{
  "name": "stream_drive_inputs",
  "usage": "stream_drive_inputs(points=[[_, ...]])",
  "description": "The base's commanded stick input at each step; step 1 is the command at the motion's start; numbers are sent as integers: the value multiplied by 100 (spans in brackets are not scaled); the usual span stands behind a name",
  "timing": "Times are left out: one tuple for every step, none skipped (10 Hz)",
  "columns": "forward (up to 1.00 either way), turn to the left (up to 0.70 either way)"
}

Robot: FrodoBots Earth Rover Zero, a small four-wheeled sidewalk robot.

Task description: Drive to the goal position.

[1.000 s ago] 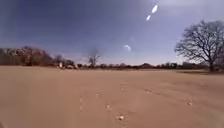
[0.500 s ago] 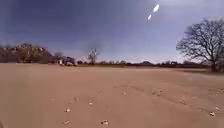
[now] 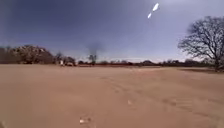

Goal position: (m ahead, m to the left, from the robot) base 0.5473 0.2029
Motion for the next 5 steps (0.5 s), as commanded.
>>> stream_drive_inputs(points=[[100, -27], [100, -27], [100, -27], [100, -27], [100, -27]])
